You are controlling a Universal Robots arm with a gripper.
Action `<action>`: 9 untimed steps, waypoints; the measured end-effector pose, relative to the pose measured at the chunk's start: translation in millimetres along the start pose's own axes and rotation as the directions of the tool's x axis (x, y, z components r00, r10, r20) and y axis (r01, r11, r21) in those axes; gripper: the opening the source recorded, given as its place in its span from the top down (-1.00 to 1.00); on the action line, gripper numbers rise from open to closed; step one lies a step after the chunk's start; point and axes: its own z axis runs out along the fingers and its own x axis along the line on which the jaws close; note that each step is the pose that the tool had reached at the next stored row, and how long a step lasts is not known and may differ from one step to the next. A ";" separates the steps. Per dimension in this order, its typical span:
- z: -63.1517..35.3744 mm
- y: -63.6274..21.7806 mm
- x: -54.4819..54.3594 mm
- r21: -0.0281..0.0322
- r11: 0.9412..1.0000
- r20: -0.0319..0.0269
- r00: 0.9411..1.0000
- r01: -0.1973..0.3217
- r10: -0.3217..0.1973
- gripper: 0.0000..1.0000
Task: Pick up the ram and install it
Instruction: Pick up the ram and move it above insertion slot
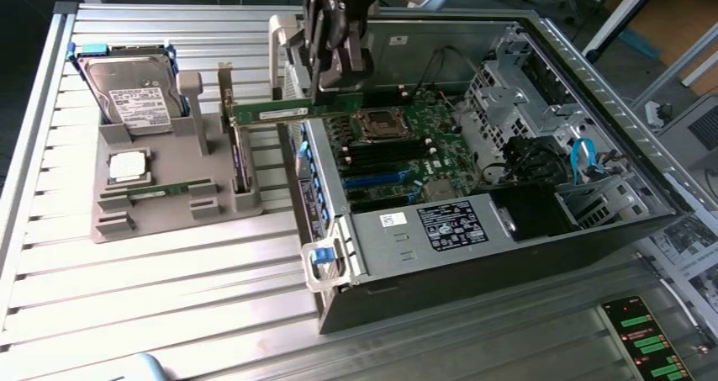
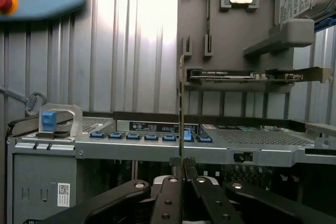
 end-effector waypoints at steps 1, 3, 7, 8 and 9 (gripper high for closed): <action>0.0 -2.5 0.4 0.000 1.000 0.000 1.000 0.000 0.000 0.76; -0.1 -9.8 1.4 0.000 1.000 0.000 1.000 0.001 -0.001 0.76; -0.1 -19.3 2.6 -0.001 1.000 0.000 1.000 0.001 -0.001 0.76; -0.2 -24.0 3.3 -0.001 1.000 0.000 1.000 0.002 -0.002 0.76; -0.2 -28.8 3.9 -0.001 1.000 0.000 1.000 0.003 -0.003 0.76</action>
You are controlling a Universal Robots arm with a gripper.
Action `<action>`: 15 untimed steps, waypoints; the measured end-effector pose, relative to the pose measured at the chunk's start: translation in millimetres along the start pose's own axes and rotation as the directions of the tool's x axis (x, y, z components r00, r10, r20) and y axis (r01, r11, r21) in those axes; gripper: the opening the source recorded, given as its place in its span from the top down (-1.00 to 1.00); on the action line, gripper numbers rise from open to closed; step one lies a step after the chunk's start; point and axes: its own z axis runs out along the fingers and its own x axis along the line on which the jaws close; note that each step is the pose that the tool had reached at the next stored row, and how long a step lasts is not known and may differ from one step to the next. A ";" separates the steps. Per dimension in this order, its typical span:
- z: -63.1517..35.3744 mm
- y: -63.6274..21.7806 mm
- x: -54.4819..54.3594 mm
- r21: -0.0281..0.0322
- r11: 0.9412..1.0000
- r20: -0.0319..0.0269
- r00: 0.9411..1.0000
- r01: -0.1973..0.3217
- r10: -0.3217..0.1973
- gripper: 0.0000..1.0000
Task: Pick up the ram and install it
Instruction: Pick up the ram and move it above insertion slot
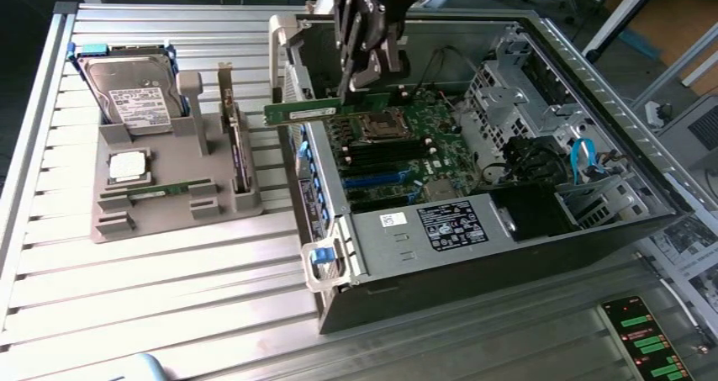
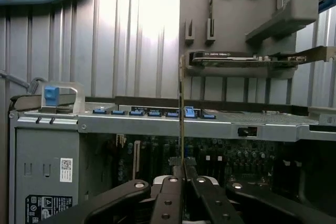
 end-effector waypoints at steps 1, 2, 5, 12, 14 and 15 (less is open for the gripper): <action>0.0 -2.3 0.3 0.000 1.000 0.000 1.000 0.000 0.000 0.76; -0.1 -6.7 0.8 0.000 1.000 0.000 1.000 0.001 -0.001 0.76; -0.1 -14.3 1.6 -0.001 1.000 0.000 1.000 0.002 -0.002 0.76; -0.3 -32.0 3.7 -0.001 1.000 0.000 1.000 0.004 -0.004 0.76; -0.3 -36.4 4.3 -0.001 1.000 0.000 1.000 0.004 -0.004 0.76; -0.4 -39.1 4.6 -0.001 1.000 0.000 1.000 0.005 -0.005 0.76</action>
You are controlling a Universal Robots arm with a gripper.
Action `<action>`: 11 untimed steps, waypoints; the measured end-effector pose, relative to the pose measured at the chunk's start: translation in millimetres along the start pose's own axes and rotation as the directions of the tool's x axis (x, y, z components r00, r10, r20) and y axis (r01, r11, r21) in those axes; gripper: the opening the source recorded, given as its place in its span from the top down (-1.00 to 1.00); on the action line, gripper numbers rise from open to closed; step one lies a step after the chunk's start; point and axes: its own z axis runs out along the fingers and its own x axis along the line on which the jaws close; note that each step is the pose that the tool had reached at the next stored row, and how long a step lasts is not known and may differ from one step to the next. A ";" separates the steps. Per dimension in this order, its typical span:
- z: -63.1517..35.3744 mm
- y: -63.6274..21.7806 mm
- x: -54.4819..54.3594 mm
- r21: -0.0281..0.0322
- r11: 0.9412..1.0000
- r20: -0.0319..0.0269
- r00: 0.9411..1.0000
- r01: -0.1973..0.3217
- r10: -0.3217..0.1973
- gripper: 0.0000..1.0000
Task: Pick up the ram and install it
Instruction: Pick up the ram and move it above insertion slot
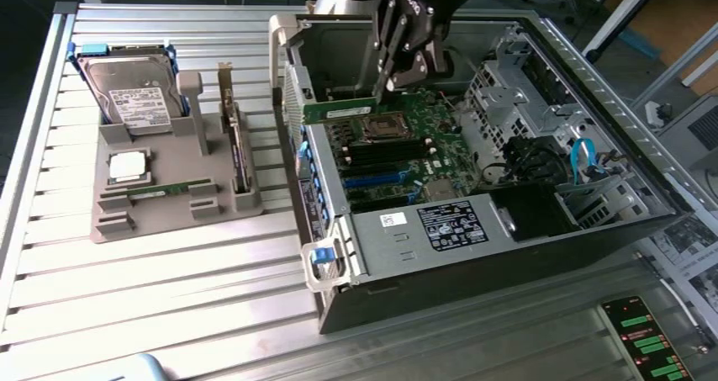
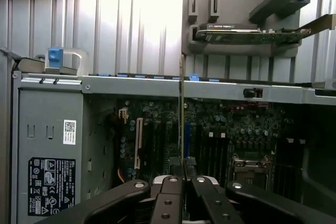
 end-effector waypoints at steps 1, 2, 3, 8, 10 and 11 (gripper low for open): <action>0.0 -2.1 0.2 0.000 1.000 0.000 1.000 0.000 0.000 0.76; 0.0 -4.4 0.5 0.000 1.000 0.000 1.000 0.001 -0.001 0.76; -0.1 -6.8 0.8 0.000 1.000 0.000 1.000 0.001 -0.001 0.76; -0.2 -18.4 2.1 0.000 1.000 0.000 1.000 0.002 -0.002 0.76; -0.2 -22.8 2.6 0.000 1.000 0.000 1.000 0.003 -0.003 0.76; -0.3 -25.0 2.8 0.000 1.000 0.000 1.000 0.003 -0.003 0.76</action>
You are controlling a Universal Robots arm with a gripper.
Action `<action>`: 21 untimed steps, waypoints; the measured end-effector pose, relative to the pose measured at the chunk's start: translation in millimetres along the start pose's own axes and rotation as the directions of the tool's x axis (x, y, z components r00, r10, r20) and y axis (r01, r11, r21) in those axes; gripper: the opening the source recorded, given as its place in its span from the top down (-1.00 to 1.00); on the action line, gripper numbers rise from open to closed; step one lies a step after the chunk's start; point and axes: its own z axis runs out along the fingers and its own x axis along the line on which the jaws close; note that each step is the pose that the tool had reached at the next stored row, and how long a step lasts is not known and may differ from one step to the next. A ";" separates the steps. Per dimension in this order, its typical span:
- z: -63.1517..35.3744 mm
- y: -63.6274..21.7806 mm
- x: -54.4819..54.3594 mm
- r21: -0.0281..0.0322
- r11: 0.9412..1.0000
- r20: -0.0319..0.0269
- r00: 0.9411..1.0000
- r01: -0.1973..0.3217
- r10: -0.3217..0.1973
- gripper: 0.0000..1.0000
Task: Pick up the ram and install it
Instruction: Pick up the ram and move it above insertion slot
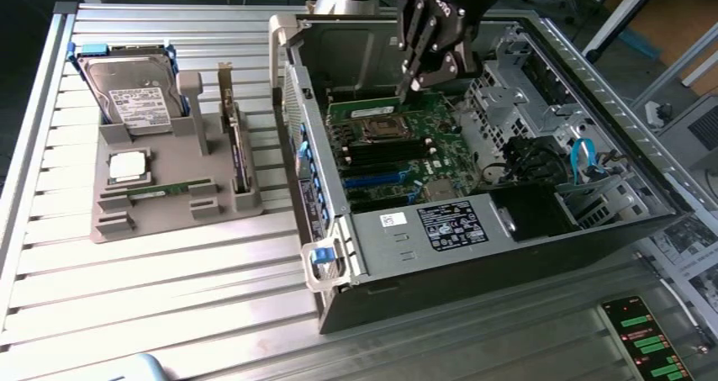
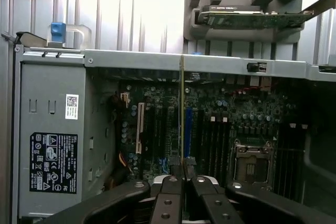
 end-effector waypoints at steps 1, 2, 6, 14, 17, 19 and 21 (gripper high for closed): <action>0.0 -2.1 0.2 0.000 1.000 0.000 1.000 0.000 0.000 0.76; 0.0 -4.3 0.5 0.000 1.000 0.000 1.000 0.000 0.000 0.76; -0.1 -13.2 1.4 0.000 1.000 0.000 1.000 0.002 -0.002 0.76; -0.3 -32.0 3.3 -0.001 1.000 0.000 1.000 0.004 -0.004 0.76; -0.4 -39.4 4.0 -0.001 1.000 0.000 1.000 0.005 -0.005 0.76; -0.4 -43.9 4.4 -0.001 1.000 0.000 1.000 0.006 -0.006 0.76; -0.5 -47.1 4.6 -0.001 1.000 0.000 1.000 0.007 -0.007 0.76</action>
